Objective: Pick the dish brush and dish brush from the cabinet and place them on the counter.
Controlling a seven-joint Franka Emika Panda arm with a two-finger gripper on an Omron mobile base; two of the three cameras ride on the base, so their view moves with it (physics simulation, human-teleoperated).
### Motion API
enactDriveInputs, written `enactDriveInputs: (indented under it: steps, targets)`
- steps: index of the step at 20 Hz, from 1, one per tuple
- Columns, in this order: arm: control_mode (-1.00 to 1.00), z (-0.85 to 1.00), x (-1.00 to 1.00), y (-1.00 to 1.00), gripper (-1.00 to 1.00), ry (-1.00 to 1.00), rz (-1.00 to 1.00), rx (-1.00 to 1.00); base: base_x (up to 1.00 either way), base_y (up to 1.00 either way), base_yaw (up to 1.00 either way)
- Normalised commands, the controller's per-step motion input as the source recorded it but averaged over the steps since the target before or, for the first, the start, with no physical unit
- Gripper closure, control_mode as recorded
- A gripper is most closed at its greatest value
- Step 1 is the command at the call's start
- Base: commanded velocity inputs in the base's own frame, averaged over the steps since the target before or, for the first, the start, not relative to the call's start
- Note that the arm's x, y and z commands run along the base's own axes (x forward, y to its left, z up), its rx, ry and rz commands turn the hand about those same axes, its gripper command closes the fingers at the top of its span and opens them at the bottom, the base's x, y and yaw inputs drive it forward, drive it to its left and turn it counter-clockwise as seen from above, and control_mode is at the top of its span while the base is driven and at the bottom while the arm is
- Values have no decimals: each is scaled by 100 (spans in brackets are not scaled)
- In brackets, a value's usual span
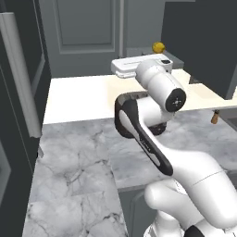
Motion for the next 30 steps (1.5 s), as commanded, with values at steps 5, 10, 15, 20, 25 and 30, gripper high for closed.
enactDriveInputs:
  steps: [5,10,15,20,25,30]
  targets:
    - [-100,0,2,-4,-100,-2,0,0,0,0,0]
    - [-100,0,25,-7,-100,-5,-2,0,0,0,0]
    - [-100,0,47,-2,-100,-2,-5,0,0,0,0]
    - [-100,-1,61,0,-100,0,-7,0,0,0,0]
    - [-100,-6,67,6,-100,0,-7,0,0,0,0]
    - [-100,-9,27,33,-100,0,-2,0,0,0,0]
